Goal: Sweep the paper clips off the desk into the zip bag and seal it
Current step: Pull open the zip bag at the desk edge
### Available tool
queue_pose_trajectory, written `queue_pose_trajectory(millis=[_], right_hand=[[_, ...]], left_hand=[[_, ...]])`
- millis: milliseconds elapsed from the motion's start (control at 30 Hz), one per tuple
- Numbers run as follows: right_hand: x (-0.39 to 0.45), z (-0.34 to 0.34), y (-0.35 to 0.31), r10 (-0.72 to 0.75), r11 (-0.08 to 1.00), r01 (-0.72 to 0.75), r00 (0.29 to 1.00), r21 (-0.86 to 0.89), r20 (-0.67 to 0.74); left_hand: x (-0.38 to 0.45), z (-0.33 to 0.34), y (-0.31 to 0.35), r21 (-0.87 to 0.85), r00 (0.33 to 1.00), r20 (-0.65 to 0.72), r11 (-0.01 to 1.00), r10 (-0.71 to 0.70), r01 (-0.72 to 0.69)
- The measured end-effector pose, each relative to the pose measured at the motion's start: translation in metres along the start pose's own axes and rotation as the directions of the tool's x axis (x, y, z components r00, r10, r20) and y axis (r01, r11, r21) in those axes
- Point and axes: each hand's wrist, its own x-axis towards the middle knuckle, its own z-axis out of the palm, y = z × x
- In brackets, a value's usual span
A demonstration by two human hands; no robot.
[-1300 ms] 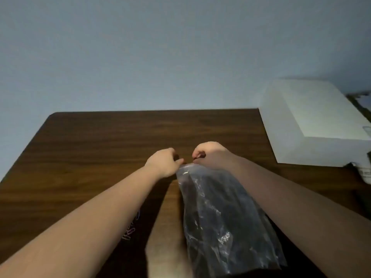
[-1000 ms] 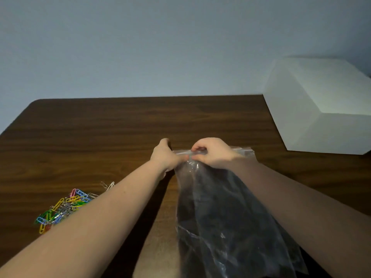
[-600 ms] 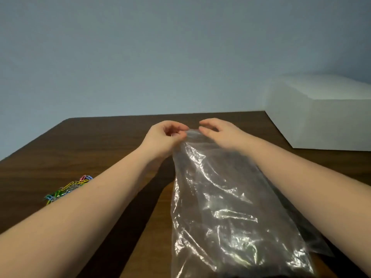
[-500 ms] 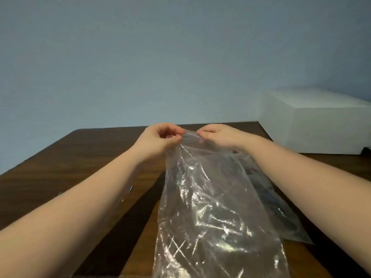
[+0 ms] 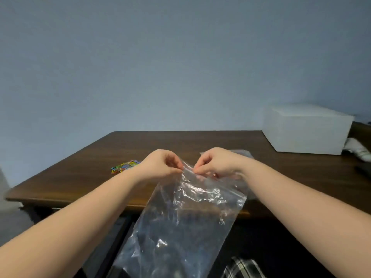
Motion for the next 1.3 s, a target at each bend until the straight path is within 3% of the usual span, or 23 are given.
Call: queue_pose_trajectory(millis=[67, 133, 300, 433, 533, 733, 833, 967, 1100, 1300], right_hand=[[-0.008, 0.028, -0.003, 0.058, 0.990, -0.056, 0.998, 0.128, -0.008], [-0.012, 0.056, -0.008, 0.108, 0.958, -0.103, 0.994, 0.268, -0.003], [-0.004, 0.103, -0.026, 0.121, 0.933, -0.091, 0.991, 0.348, -0.065], [0.001, 0.124, -0.042, 0.088, 0.902, -0.061, 0.995, 0.427, -0.043], [0.003, 0.136, -0.048, 0.069, 0.865, -0.062, 0.998, 0.498, 0.005], [0.009, 0.142, -0.048, 0.092, 0.662, -0.192, 0.980, 0.724, 0.176], [0.013, 0.144, -0.045, 0.088, 0.766, -0.174, 0.982, 0.619, 0.167], [0.017, 0.149, -0.041, 0.020, 0.982, -0.029, 0.998, 0.185, 0.052], [0.015, 0.141, -0.037, -0.065, 0.997, 0.065, 0.998, -0.047, 0.016], [0.010, 0.141, -0.039, -0.209, 0.950, 0.228, 0.972, -0.213, 0.106]], left_hand=[[-0.014, 0.009, -0.009, 0.111, 0.996, -0.064, 0.992, -0.061, 0.067], [-0.026, 0.014, -0.019, 0.102, 0.977, -0.152, 0.981, -0.151, 0.168], [-0.055, 0.007, -0.034, -0.244, 0.929, -0.139, 0.921, -0.342, 0.303], [-0.069, 0.001, -0.051, -0.342, 0.893, -0.080, 0.854, -0.444, 0.393], [-0.079, -0.004, -0.063, -0.449, 0.898, -0.050, 0.813, -0.437, 0.370], [-0.095, -0.015, -0.082, -0.398, 0.930, -0.099, 0.870, -0.354, 0.289], [-0.102, -0.020, -0.086, -0.333, 0.935, -0.048, 0.888, -0.350, 0.316], [-0.106, -0.026, -0.089, -0.068, 0.933, -0.074, 0.935, -0.353, 0.348], [-0.116, -0.045, -0.104, 0.324, 0.934, -0.094, 0.876, -0.345, 0.356], [-0.127, -0.075, -0.124, 0.357, 0.912, -0.086, 0.843, -0.400, 0.403]])
